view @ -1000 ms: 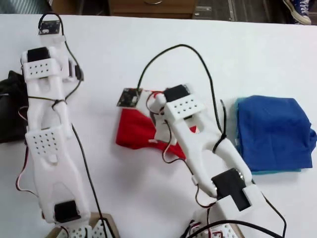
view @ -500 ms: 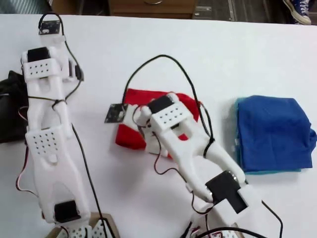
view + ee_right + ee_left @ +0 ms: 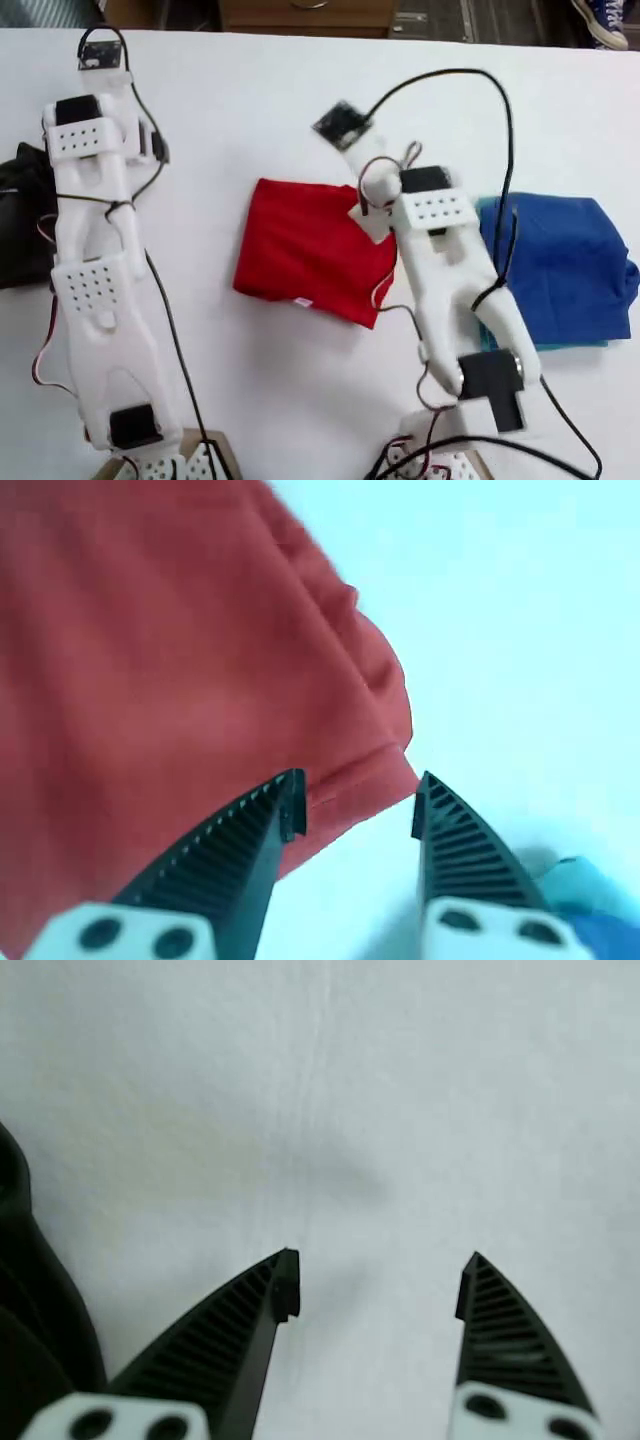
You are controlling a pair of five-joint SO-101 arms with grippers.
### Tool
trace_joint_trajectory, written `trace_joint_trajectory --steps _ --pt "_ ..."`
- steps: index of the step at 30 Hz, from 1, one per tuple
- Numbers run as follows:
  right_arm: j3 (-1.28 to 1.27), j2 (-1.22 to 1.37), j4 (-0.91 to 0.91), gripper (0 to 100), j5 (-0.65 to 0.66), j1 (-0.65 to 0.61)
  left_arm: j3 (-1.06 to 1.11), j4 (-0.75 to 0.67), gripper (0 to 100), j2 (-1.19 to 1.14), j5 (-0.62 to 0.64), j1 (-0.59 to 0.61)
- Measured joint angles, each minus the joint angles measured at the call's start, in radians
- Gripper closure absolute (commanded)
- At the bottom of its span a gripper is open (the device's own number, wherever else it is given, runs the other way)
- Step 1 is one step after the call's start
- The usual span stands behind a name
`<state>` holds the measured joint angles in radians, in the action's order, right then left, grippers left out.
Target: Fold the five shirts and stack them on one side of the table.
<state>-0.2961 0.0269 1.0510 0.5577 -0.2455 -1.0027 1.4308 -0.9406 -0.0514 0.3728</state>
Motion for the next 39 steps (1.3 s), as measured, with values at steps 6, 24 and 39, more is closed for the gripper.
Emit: trace_joint_trajectory --steps 6,24,39 --pt "0.167 0.209 0.077 81.6 -0.104 0.015 0.0 0.0 72 0.0 0.0 0.0" --pt "0.73 0.559 0.446 81.7 -0.112 0.104 0.0 0.0 72 0.0 0.0 0.0" --pt "0.73 0.62 0.45 81.7 -0.112 0.051 0.0 0.0 72 0.0 0.0 0.0"
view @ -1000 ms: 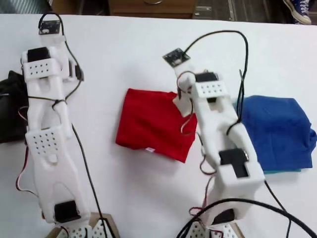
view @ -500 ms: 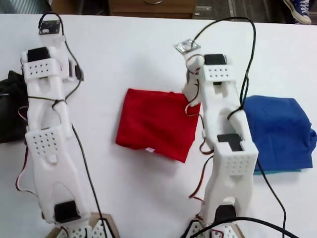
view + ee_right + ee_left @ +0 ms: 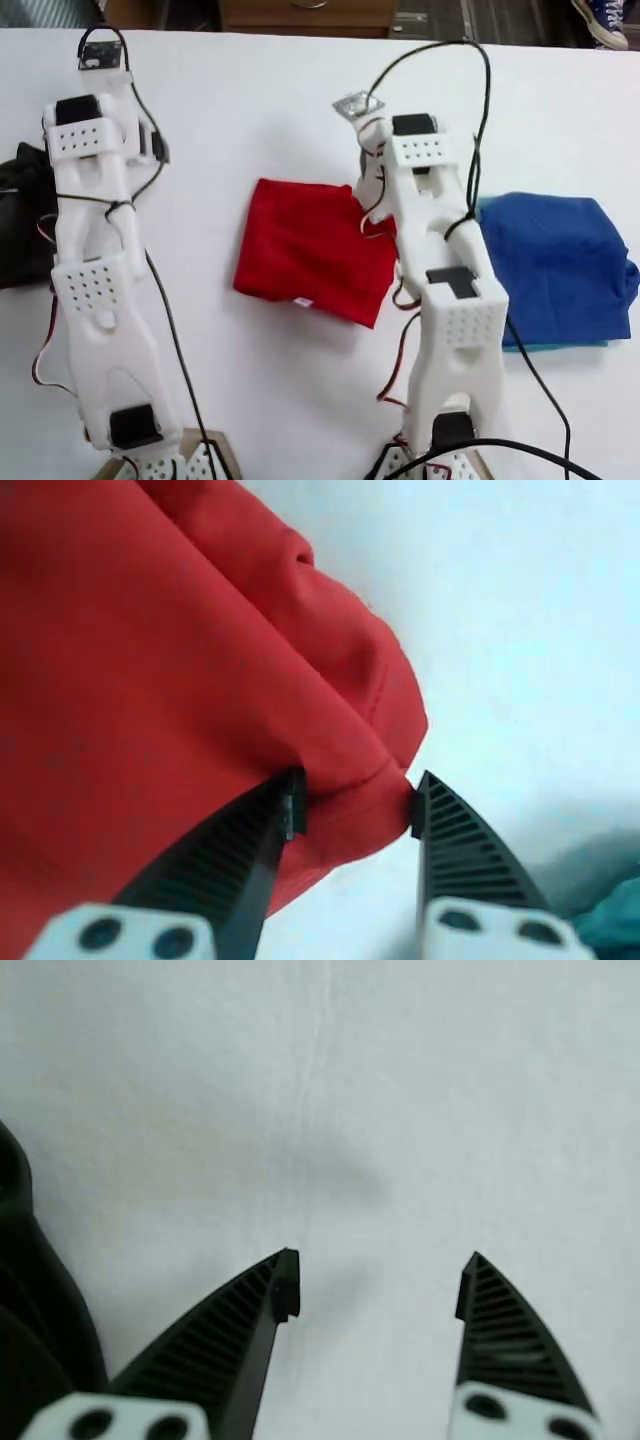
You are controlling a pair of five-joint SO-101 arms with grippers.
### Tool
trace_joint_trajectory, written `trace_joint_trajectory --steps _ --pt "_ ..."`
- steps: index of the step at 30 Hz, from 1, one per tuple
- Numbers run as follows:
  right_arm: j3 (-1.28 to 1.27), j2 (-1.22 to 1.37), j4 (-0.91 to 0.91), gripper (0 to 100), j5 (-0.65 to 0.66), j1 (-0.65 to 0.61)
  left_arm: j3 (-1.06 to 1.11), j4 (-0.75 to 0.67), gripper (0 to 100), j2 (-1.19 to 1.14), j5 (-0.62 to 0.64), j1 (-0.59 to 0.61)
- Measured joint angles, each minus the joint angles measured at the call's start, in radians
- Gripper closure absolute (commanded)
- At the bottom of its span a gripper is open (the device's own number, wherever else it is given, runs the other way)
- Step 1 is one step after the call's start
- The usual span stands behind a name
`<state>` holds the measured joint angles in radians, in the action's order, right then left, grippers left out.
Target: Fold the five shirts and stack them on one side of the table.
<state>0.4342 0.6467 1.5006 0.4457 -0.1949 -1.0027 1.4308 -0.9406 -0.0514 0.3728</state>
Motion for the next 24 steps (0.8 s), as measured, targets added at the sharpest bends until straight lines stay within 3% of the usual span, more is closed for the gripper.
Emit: trace_joint_trajectory --steps 5,11,24 --pt "0.006 0.048 -0.006 82.4 0.0 0.014 0.0 0.0 72 0.0 0.0 0.0" --pt "0.034 0.051 0.0 98.5 0.0 0.015 0.0 -0.003 72 0.0 0.0 0.0" --pt "0.279 0.052 0.117 97.8 0.0 0.023 0.0 -0.009 72 0.0 0.0 0.0"
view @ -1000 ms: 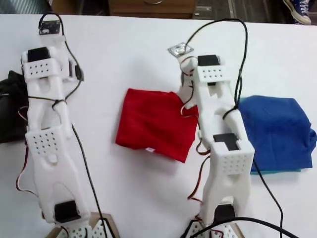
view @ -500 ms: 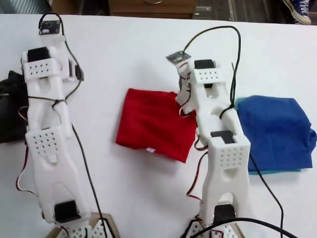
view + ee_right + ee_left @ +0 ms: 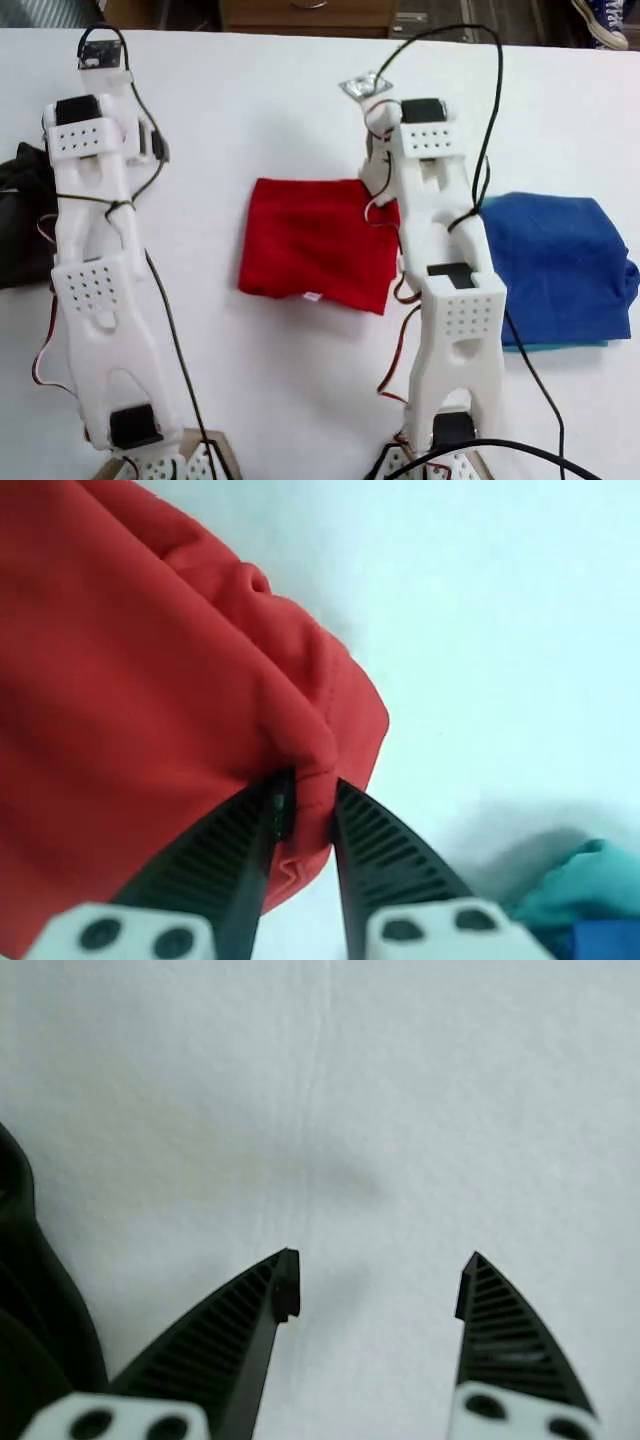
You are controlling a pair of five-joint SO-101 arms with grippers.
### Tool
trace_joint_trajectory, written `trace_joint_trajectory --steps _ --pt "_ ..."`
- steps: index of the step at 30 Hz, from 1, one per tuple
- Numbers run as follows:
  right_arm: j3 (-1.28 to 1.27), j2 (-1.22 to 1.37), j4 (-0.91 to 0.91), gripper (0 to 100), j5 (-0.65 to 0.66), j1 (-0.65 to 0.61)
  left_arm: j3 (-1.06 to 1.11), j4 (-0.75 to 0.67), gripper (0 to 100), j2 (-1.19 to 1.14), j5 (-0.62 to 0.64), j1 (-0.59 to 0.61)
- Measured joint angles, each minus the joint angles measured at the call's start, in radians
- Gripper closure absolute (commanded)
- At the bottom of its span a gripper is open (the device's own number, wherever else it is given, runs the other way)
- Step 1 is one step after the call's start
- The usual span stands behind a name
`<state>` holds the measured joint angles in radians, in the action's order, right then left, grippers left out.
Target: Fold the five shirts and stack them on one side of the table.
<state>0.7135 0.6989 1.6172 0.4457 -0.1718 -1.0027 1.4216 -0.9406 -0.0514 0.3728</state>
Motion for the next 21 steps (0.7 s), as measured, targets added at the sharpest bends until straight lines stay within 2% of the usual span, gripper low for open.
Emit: trace_joint_trajectory --steps 5,11,16,21 --pt "0.087 0.008 0.011 97.8 0.008 0.0 0.0 0.0 72 0.0 0.0 0.0" --pt "0.107 0.008 0.011 97.8 0.109 0.0 0.0 0.0 72 0.0 0.0 0.0" --pt "0.107 0.008 0.011 97.8 0.138 0.0 0.0 0.0 72 0.0 0.0 0.0" --pt "0.11 0.021 -0.054 97.8 0.17 0.0 0.0 0.0 72 0.0 0.0 0.0"
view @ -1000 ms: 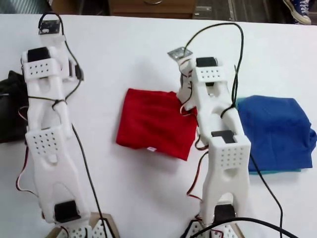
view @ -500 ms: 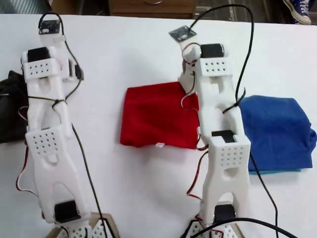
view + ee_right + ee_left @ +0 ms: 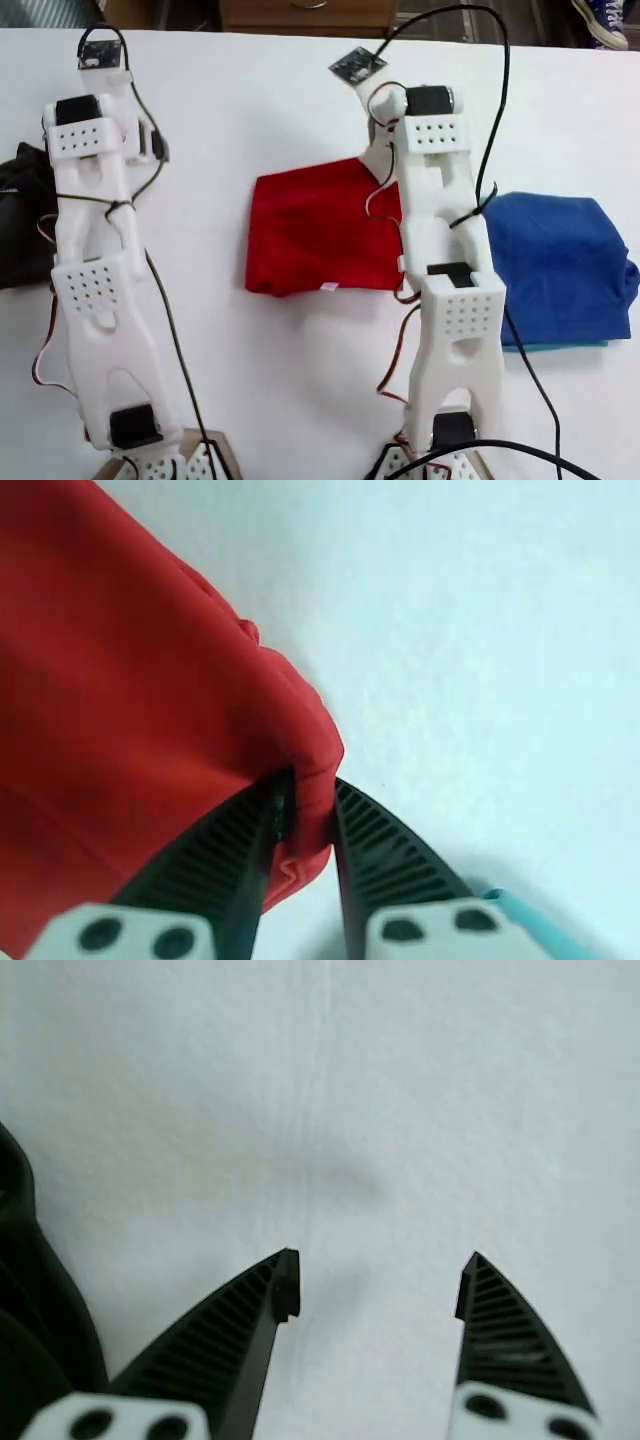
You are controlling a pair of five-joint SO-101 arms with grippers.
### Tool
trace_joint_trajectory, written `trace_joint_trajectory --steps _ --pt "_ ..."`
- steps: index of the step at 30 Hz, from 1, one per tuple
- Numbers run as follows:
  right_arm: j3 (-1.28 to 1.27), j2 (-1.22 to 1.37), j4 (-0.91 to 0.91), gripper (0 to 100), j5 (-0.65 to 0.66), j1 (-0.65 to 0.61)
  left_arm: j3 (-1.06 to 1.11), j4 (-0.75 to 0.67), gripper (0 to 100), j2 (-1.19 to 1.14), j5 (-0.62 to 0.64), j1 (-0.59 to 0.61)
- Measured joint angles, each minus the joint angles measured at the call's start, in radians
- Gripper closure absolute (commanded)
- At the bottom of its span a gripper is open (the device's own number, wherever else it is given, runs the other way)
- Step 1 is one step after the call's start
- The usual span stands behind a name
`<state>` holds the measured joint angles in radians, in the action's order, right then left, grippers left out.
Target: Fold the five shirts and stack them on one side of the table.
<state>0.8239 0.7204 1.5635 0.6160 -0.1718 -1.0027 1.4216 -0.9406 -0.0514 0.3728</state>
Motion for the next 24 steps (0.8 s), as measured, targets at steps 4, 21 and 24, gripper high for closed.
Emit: trace_joint_trajectory --steps 4,21,24 --pt "0.0 0.043 -0.04 97.8 0.011 0.0 0.0 0.0 72 0.0 0.0 0.0" --pt "0.077 0.097 -0.043 85.6 -0.009 0.0 -0.011 0.026 72 0.0 0.002 -0.011" --pt "0.12 0.066 -0.043 98.9 -0.08 0.002 -0.068 0.112 72 -0.002 0.002 -0.069"
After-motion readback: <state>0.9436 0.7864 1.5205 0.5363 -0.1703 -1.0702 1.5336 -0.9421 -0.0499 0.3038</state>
